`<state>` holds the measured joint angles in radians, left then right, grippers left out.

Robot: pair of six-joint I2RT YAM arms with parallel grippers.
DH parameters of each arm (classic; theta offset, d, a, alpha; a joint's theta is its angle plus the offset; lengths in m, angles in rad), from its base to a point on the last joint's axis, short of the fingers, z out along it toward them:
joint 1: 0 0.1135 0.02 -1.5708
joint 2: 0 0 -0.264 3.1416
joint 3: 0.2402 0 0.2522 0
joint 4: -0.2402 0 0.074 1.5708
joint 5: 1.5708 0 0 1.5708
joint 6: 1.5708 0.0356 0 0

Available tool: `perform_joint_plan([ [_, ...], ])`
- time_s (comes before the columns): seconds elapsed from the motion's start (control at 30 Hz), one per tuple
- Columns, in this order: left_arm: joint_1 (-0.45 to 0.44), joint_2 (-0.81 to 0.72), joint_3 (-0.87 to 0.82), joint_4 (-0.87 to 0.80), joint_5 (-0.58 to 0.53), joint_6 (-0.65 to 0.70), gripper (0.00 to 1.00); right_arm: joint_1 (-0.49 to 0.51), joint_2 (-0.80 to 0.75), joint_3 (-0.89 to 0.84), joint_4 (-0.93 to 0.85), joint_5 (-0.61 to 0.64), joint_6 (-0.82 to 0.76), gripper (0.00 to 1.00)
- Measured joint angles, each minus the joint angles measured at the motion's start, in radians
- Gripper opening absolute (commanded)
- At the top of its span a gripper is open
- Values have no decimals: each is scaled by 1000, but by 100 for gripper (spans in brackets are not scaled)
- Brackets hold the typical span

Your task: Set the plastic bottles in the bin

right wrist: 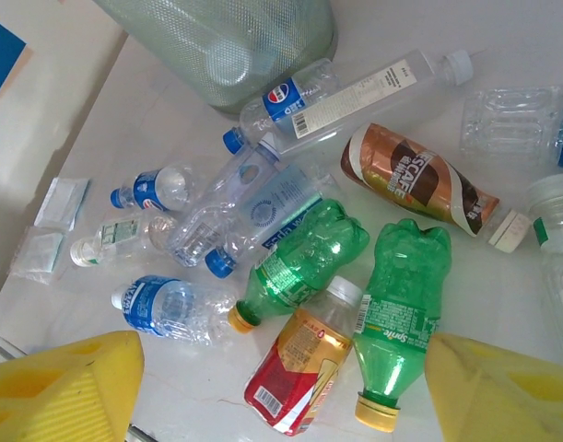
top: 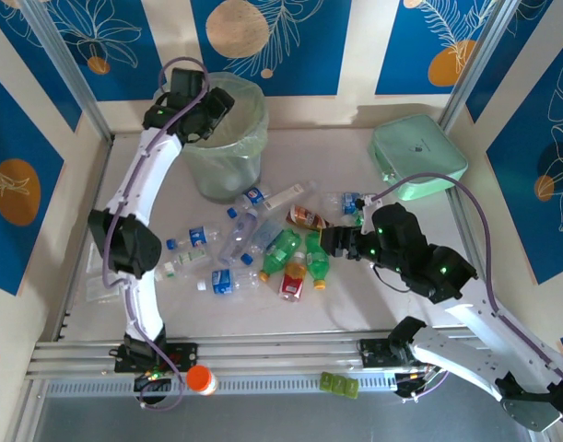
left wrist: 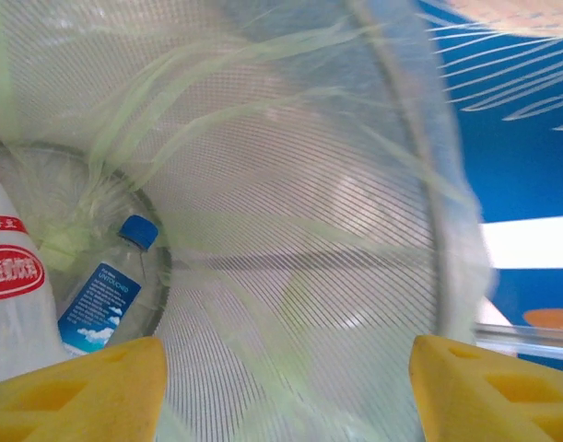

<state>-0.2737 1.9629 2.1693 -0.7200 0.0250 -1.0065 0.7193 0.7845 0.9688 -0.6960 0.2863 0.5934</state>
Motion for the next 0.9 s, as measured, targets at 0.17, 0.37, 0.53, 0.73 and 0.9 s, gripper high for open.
perform_joint_plan([
  [0.17, 0, -163, -70, -29, 46, 58, 69, 1, 17, 18, -10, 7, -14, 81],
  [0.37, -46, -447, -417, 52, 112, 178, 69, 1, 105, 67, -35, 24, -18, 81],
  [0.53, -212, -584, -602, 85, 146, 341, 69, 0, 225, 108, -92, 34, -18, 80],
  [0.73, -307, -727, -902, 125, 229, 500, 67, -15, 425, 160, -169, 22, -26, 80],
  [0.9, -306, -806, -1053, 110, 207, 564, 67, -43, 589, 172, -198, -16, -44, 80],
])
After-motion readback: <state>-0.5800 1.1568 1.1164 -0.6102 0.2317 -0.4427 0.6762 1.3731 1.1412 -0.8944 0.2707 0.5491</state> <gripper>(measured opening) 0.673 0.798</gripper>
